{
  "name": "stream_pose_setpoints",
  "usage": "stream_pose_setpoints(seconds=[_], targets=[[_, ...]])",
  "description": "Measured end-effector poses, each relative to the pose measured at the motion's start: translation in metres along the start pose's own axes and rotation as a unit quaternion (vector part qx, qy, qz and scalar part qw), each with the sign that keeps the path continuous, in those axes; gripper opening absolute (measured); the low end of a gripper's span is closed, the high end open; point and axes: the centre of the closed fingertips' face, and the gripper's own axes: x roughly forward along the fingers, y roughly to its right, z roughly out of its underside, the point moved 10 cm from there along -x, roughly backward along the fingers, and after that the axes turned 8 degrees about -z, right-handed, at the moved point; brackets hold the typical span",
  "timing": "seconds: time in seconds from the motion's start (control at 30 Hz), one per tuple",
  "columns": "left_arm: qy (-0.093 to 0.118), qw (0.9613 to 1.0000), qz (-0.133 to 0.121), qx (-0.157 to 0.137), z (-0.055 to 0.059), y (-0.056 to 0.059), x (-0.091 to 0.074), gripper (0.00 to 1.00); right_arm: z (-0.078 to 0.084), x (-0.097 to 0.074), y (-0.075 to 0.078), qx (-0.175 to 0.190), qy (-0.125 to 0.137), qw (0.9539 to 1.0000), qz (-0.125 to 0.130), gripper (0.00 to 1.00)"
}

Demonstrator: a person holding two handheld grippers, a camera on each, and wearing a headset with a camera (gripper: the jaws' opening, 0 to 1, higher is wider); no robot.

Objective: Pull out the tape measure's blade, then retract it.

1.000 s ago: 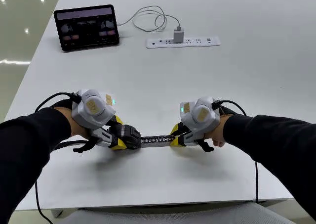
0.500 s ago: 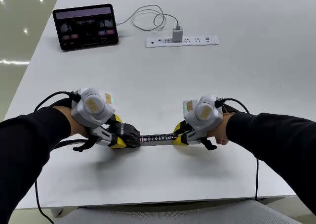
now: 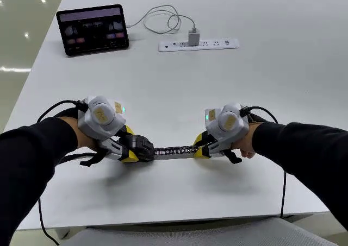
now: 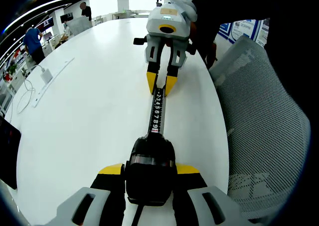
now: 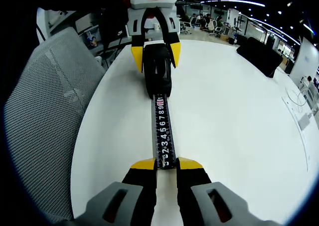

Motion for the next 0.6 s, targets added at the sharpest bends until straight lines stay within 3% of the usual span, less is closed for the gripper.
stream_pose_setpoints(seconds=[0.6], targets=[[0.001, 1.0000, -0.001, -0.002, -0.0004, 0.0008, 0.0001, 0.32, 0.0078, -0.0073, -0.0009, 0.009, -0.001, 1.0000, 0.003, 0.09]])
